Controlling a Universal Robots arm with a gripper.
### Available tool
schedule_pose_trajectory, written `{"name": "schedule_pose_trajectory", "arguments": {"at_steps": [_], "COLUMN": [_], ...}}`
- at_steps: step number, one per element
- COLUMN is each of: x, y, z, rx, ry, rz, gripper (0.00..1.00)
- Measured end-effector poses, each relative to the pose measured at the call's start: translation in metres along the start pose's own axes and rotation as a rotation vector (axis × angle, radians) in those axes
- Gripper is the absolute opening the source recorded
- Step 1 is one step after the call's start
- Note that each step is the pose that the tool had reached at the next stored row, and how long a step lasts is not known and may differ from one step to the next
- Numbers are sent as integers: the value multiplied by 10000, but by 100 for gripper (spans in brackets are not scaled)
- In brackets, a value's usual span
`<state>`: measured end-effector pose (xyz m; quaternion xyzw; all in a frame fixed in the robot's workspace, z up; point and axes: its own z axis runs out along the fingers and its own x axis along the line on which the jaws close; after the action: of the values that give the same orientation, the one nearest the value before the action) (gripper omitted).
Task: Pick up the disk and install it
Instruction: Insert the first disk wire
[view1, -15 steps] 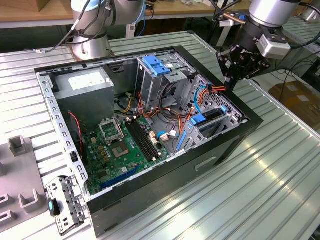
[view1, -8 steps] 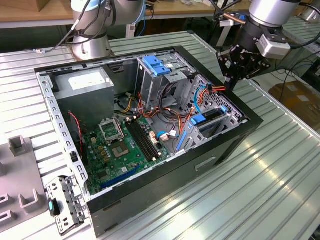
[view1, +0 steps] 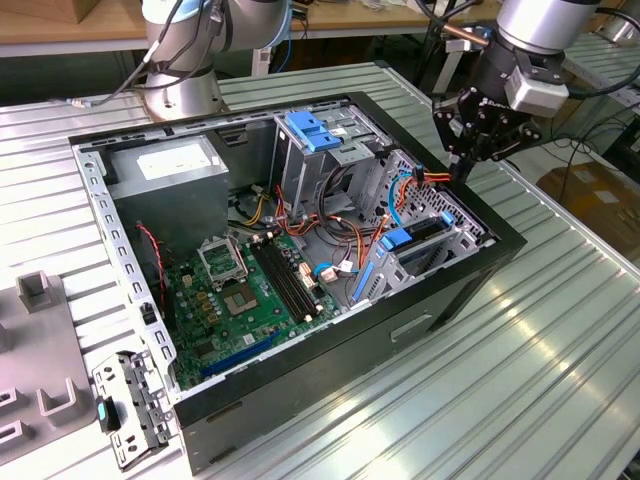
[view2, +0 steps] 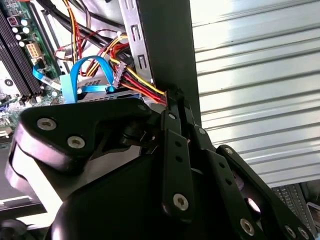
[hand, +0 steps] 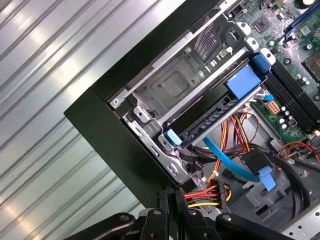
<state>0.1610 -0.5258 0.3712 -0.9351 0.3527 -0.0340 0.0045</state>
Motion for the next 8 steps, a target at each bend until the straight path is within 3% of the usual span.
{"name": "schedule_pose_trajectory", "arguments": {"at_steps": [5, 8], "x": [-50, -52], "y": [56, 56], "z": [-4, -4], "rx": [1, -29], "ry": [-1, 17], "rz": [1, 446], "gripper": [17, 17]}}
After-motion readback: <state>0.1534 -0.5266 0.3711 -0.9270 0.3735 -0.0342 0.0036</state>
